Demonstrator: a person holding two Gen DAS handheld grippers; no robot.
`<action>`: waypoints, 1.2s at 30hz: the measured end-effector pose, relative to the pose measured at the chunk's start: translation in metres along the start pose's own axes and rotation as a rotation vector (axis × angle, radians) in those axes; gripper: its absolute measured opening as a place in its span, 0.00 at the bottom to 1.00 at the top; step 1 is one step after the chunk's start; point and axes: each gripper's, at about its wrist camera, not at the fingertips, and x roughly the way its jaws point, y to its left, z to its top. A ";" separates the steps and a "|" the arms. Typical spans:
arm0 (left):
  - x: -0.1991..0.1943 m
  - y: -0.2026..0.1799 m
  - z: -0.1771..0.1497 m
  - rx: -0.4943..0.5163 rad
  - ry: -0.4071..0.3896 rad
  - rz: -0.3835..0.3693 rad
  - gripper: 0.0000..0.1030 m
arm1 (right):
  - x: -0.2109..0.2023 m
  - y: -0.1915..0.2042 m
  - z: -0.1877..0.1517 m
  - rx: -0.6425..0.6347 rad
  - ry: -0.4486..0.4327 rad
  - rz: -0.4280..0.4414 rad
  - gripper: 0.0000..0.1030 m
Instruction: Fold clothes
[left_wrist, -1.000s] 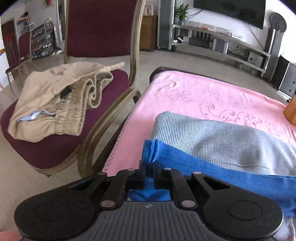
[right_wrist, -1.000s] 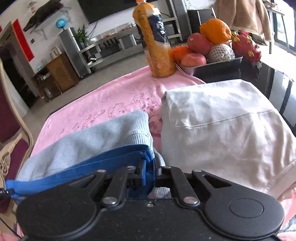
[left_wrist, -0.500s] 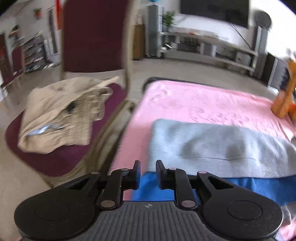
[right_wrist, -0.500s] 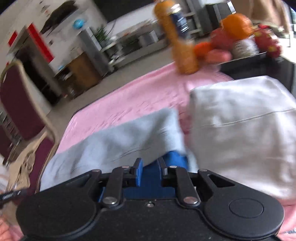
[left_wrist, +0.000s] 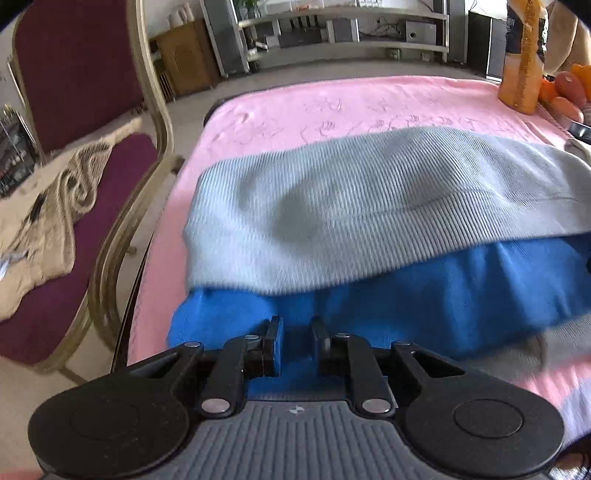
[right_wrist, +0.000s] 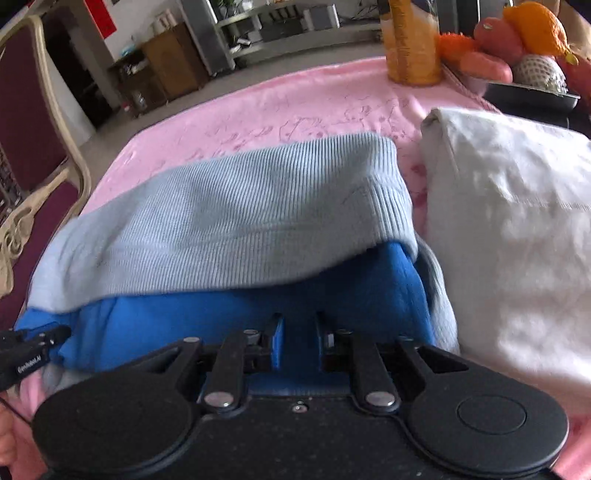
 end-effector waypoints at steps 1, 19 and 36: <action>-0.008 0.009 -0.002 -0.026 -0.002 -0.008 0.21 | -0.006 -0.004 -0.004 0.021 0.018 0.010 0.19; -0.011 0.099 0.016 -0.500 0.013 -0.134 0.42 | -0.074 -0.087 0.009 0.412 -0.240 0.200 0.49; 0.004 0.099 0.045 -0.414 0.057 -0.200 0.47 | -0.026 -0.079 0.028 0.416 -0.061 0.165 0.36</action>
